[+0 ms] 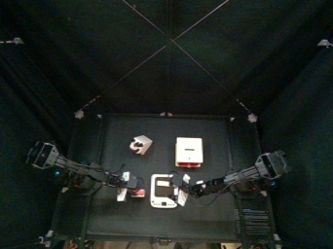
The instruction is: Grab salmon sushi with both hands
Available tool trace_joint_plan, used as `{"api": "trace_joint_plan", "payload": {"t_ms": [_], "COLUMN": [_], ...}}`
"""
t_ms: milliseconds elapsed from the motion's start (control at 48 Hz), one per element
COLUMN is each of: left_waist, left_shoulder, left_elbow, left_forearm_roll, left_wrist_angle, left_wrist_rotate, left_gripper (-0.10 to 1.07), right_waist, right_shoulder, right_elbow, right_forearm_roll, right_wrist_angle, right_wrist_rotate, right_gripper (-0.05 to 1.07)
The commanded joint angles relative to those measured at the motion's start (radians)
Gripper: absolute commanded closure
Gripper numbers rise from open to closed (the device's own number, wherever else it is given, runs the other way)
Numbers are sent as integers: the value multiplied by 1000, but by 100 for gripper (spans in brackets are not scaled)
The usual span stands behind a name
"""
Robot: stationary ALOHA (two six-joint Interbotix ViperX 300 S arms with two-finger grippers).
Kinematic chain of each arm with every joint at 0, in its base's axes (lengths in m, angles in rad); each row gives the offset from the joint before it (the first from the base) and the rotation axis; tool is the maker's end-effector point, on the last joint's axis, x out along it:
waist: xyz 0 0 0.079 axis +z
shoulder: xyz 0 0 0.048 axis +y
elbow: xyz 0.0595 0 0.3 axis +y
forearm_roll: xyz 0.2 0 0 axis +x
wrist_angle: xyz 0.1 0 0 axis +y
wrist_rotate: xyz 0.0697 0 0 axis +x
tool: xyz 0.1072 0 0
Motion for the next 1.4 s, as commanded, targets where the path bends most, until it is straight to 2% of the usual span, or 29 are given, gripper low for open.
{"api": "trace_joint_plan", "payload": {"t_ms": [0,250,500,708,1375], "left_waist": [3,2,-3,-6,-18], "left_shoulder": [-15,-23,-25,-25,-17], "left_elbow": [-28,-20,-29,-26,-25], "left_forearm_roll": [-6,-6,-6,-6,-8], "left_wrist_angle": [-57,-181,-272,-370,-474], "left_wrist_rotate": [2,5,3,-2,-2], "left_gripper": [53,53,53,53,53], "right_waist": [-5,-3,2,2,-6], "right_shoulder": [-9,38,60,67,149], "right_elbow": [-48,-123,-143,-155,-242], "right_forearm_roll": [5,-6,-115,-147,-155], "right_wrist_angle": [-3,-9,-12,-14,-14], "right_wrist_rotate": [5,-3,-2,0,-3], "right_gripper": [8,8,8,8,8]}}
